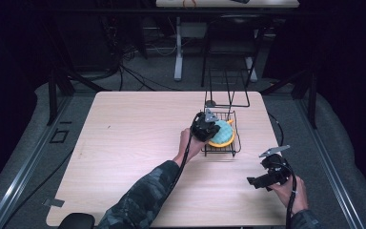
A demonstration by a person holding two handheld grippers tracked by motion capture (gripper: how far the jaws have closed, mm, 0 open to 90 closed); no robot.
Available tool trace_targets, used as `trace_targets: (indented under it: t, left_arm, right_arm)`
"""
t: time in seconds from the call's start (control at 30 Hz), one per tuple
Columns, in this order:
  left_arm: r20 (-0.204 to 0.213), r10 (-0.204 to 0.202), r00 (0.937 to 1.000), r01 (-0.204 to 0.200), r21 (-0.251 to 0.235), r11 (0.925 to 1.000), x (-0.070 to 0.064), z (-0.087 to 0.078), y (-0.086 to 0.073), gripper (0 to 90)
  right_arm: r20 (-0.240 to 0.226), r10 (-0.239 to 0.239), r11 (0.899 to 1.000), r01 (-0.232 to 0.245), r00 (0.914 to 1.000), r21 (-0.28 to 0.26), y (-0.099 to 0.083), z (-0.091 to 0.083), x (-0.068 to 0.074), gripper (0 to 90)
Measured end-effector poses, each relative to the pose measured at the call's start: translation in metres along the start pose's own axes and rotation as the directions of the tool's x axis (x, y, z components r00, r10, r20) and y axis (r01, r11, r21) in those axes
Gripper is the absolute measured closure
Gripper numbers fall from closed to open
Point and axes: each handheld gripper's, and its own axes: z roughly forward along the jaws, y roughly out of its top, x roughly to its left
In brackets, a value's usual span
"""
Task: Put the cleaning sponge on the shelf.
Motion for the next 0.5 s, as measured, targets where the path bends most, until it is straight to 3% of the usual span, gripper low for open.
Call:
trace_targets:
  t: [0.17,0.5]
  left_arm:
    - [0.003,-0.005,1.0,0.005,0.031,0.9995,0.0004,0.0063,-0.0038,89.5]
    - [0.019,-0.018,0.9997,0.017,0.042,0.999,-0.0018,0.0077,-0.0051,89.0]
  right_arm:
    - [-0.003,0.002,1.0,-0.002,1.0,0.006,0.0001,-0.0013,0.0001,0.0]
    - [0.0,-0.003,1.0,0.003,1.0,0.008,0.0003,-0.0012,0.0005,0.0]
